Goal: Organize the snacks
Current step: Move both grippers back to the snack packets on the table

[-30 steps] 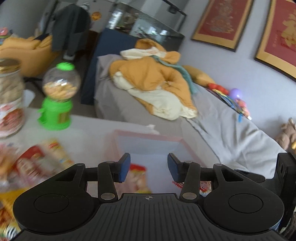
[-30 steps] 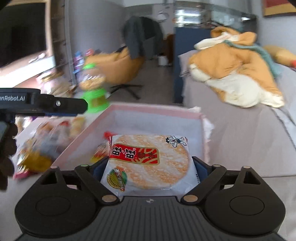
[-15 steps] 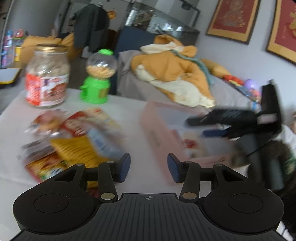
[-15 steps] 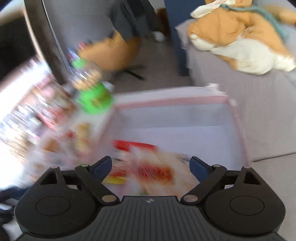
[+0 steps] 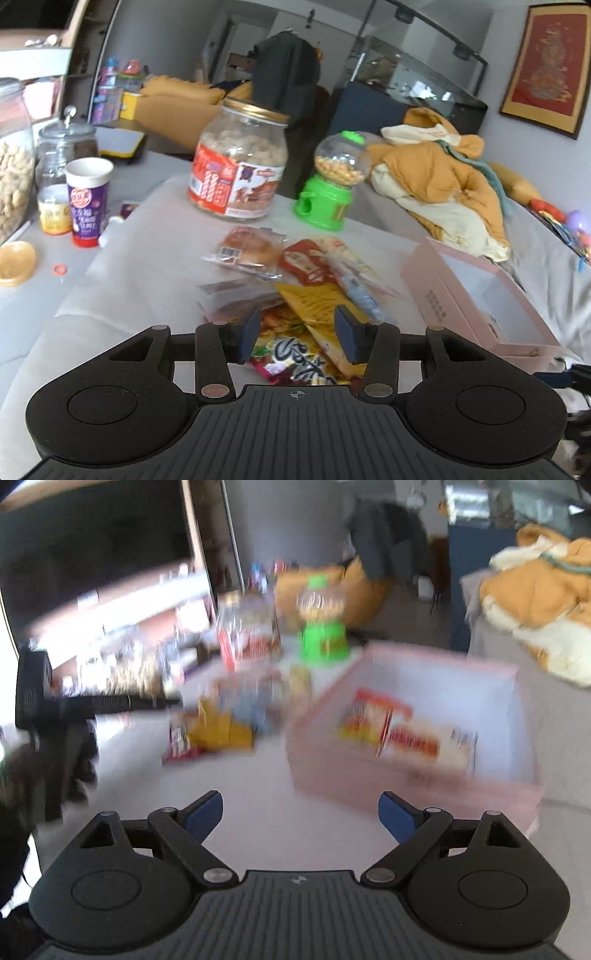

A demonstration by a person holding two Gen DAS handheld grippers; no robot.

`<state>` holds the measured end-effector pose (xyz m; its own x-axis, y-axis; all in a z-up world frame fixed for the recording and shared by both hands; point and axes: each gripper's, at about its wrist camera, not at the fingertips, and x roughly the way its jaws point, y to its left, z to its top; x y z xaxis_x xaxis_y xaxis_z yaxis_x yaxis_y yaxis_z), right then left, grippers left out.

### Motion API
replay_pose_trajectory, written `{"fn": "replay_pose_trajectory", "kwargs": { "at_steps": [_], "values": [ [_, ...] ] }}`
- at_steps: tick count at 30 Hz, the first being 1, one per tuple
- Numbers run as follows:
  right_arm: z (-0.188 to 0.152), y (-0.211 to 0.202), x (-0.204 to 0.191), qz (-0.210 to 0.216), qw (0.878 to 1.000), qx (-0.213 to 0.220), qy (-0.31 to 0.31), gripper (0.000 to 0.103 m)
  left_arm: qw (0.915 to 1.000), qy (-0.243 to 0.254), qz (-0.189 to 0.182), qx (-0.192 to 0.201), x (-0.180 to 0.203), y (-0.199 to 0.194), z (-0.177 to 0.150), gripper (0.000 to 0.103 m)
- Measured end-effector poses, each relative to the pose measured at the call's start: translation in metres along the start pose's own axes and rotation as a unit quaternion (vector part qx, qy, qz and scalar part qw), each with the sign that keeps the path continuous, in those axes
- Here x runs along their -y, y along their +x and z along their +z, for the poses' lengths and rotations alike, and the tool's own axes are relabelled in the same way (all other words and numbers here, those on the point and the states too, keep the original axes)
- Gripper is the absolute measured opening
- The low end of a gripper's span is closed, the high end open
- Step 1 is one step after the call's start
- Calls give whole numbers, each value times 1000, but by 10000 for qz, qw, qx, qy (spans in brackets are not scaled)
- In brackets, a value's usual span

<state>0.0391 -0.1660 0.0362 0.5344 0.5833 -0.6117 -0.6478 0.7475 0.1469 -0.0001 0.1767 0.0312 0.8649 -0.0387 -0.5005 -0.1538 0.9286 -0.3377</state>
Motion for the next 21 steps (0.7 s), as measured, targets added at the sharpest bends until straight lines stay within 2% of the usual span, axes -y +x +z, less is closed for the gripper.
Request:
{"fn": "replay_pose_trajectory", "kwargs": {
  "at_steps": [3,9,12,14,15,17,21],
  "values": [
    [4,24,4,-546,9983,-109,-175,92,9998,47,-197,-30,3,-1,3,49],
    [32,65,24,-409,9989,-53,230,92,9972,500,-556,52,29,21,20,49],
    [34,88,24,-342,9986,-174,370,92,9975,549,-444,31,36,56,35,49],
    [31,98,23,-283,9980,-283,487,92,9972,628,-384,-150,39,81,38,46],
    [29,97,20,-323,9981,-251,461,92,9964,676,-415,-288,40,89,37,41],
    [25,91,14,-333,9988,-208,309,92,9939,747,-497,-648,43,99,31,37],
    [18,72,5,-439,9989,-101,-111,92,9879,1009,-849,-813,54,80,7,38]
  ]
}}
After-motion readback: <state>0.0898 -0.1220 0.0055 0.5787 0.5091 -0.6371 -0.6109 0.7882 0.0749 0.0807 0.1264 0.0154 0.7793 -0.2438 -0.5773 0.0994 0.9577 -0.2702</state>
